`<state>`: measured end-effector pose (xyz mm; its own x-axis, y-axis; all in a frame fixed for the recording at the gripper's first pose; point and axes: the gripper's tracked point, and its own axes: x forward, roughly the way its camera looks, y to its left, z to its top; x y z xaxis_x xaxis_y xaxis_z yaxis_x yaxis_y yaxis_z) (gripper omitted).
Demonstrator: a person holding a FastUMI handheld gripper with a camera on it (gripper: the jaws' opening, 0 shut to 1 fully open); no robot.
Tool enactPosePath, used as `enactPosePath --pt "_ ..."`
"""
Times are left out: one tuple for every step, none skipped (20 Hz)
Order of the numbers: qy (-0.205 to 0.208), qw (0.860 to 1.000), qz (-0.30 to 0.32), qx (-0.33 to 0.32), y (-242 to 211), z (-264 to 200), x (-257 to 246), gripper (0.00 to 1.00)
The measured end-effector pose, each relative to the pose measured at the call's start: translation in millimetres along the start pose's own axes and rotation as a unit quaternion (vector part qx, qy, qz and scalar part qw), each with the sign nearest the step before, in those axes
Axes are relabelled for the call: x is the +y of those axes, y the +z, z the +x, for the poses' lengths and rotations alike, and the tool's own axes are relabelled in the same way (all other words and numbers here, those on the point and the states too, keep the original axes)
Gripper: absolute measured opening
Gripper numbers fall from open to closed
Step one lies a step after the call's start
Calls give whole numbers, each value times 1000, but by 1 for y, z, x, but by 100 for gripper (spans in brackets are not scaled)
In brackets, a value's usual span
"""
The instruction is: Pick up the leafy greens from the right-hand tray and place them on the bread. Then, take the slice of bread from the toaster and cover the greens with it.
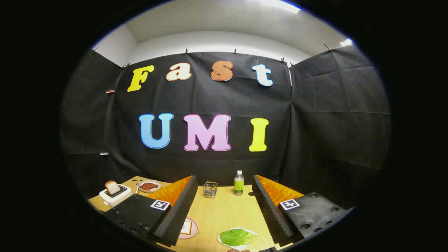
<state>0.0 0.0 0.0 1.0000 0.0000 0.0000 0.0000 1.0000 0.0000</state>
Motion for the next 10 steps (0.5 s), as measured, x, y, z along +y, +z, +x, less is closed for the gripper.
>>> enactPosePath --pt "-1 1000 1 0 1 -1 -1 97" --pt "-1 1000 0 -1 3 -3 -3 97" --pt "0 1000 -3 -3 5 -4 -3 97" --pt "0 1000 -7 -3 4 -6 -3 97" --pt "1 1000 -11 -3 2 -6 -3 97" --pt "1 1000 -14 -2 1 -7 -3 97" --pt "0 1000 -15 -1 0 -7 -3 97" --pt "-4 1000 -15 -1 1 -7 -2 97" --pt "-9 1000 -12 1 1 -8 -2 97" --pt "-13 1000 -5 -2 6 -10 0 97"
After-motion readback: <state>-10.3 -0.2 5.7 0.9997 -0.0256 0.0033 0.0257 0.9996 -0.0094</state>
